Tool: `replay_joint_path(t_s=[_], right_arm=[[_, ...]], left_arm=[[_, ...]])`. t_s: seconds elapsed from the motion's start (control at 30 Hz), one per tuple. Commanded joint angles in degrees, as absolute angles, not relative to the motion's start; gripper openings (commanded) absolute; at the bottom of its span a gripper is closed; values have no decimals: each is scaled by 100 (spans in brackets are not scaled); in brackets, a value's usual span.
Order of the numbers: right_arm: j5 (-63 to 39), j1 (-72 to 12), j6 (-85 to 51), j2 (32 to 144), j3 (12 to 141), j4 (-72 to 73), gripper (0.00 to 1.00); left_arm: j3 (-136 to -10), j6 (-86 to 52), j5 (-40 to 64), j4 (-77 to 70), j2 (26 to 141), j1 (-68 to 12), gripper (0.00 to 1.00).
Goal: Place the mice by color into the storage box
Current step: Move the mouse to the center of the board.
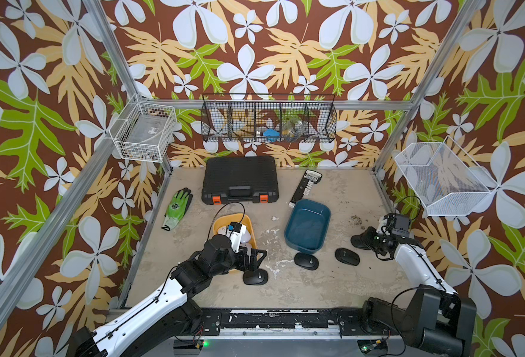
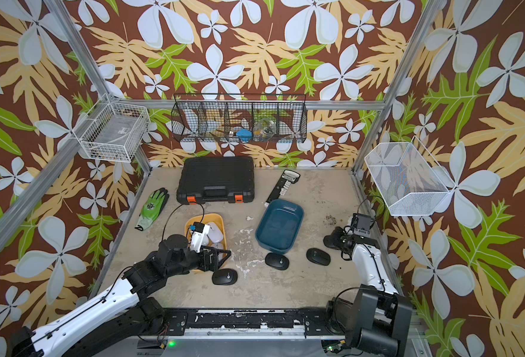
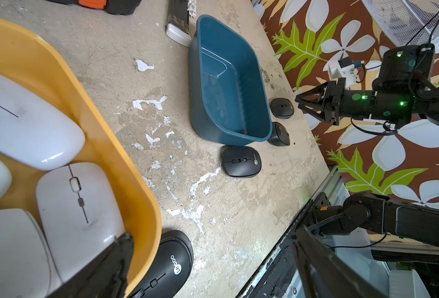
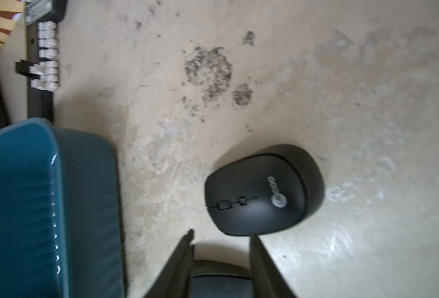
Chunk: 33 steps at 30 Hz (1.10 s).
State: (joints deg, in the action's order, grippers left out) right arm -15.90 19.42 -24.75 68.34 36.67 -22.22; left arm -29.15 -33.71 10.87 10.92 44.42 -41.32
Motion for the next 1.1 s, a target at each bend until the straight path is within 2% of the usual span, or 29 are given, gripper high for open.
replay_joint_path(t_s=[0.0,0.17,0.6,1.07], right_arm=[[-1465,1960,-2400,6940,3650,-2206,0],[-1550,1960,-2407,7441,3566,-2165,0],[-1495,1939,-2476,7928,3470,-1753,0],[-1553,1723,-2365,9027,4524,-1428,0]], left_arm=[[-2866,-3329,1124,907,4498,-4131,100],[-2857,-3354,1079,877,4570,-4131,100],[-2760,-3400,1071,640,4794,-4131,100],[-2786,-3407,1022,476,5062,-4131,100]])
